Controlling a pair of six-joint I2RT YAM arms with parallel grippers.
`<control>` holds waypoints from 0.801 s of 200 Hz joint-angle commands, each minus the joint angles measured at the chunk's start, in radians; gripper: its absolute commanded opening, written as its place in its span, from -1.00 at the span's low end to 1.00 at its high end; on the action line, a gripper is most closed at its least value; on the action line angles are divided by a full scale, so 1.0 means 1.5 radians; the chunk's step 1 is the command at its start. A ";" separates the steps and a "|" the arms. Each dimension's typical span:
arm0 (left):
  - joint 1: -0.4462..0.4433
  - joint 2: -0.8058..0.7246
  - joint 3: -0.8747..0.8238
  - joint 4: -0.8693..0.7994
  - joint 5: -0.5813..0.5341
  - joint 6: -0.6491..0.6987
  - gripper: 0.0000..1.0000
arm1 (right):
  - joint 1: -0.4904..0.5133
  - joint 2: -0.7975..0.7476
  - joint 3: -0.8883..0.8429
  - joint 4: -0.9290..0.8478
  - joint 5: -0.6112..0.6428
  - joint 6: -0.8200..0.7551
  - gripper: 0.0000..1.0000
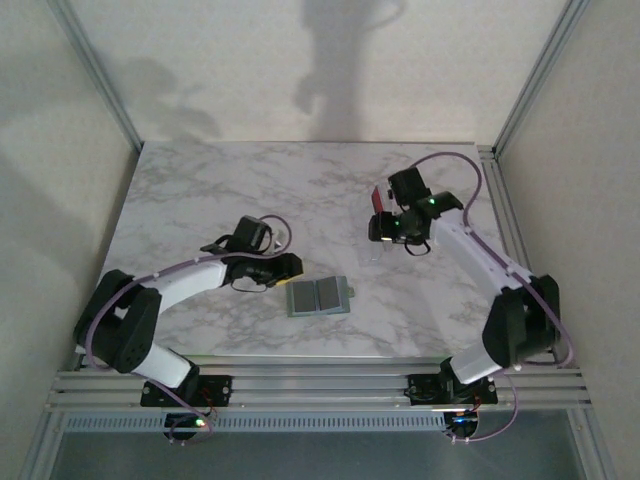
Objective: Put the credit cards into the card holder
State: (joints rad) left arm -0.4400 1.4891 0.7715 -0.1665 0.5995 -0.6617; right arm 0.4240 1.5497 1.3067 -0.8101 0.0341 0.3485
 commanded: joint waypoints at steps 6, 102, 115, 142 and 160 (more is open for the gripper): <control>0.042 -0.040 -0.036 -0.065 -0.111 0.027 0.02 | -0.002 0.067 0.073 -0.079 0.100 -0.052 0.38; 0.068 -0.061 -0.070 -0.094 -0.168 0.054 0.30 | -0.014 0.352 0.399 -0.123 0.179 -0.142 0.52; 0.068 -0.061 -0.068 -0.104 -0.163 0.058 0.30 | -0.020 0.387 0.433 -0.137 0.192 -0.147 0.52; 0.068 -0.072 -0.074 -0.118 -0.160 0.066 0.30 | -0.023 0.422 0.462 -0.150 0.250 -0.164 0.50; 0.068 -0.081 -0.080 -0.123 -0.166 0.068 0.31 | -0.023 0.418 0.454 -0.146 0.290 -0.172 0.49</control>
State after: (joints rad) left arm -0.3485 1.4055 0.6685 -0.3038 0.3687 -0.5846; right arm 0.3939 2.1765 1.9656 -0.9794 0.3553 0.1284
